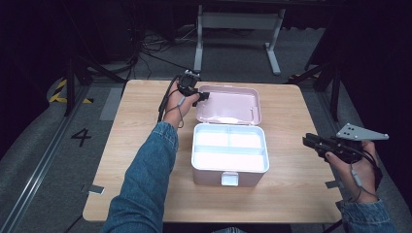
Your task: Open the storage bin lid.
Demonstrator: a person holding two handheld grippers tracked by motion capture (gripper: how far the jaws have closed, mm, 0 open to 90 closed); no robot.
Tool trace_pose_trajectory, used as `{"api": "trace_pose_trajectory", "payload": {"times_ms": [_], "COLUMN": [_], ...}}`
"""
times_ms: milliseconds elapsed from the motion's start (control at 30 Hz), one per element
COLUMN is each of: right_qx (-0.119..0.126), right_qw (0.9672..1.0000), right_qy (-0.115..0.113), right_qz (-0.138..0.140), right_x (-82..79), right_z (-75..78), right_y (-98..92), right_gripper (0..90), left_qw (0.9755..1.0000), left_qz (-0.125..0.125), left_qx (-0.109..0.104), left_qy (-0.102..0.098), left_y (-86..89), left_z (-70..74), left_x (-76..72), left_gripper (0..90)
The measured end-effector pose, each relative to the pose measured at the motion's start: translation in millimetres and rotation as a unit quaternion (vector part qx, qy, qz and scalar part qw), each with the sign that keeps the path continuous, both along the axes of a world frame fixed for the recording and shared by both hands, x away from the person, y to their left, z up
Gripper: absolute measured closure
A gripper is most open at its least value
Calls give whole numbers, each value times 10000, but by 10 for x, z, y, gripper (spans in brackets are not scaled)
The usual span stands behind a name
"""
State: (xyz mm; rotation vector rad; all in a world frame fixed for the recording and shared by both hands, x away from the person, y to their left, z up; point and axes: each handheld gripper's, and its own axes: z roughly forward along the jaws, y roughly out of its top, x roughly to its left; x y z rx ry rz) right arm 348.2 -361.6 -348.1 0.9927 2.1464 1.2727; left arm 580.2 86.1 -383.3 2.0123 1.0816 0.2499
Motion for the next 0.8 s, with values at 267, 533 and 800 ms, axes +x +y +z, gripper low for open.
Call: {"api": "trace_pose_trajectory", "payload": {"times_ms": [267, 533, 800], "right_qx": [-4, -29, -16], "right_qw": [10000, 10000, 9999], "right_qy": [44, 34, 113], "right_qz": [21, 18, 62], "right_x": [13, 28, 75], "right_z": [-15, -22, -51], "right_y": [20, 23, 57], "right_gripper": [746, 733, 726], "left_qw": [9991, 9965, 9936], "left_qz": [-102, -158, -707], "left_qx": [402, 593, 119], "left_qy": [-72, -571, -871], "left_y": [-29, -82, -103], "left_z": [-39, 144, 550], "left_x": [-3, -145, -583], "left_gripper": [521, 415, 400]}}
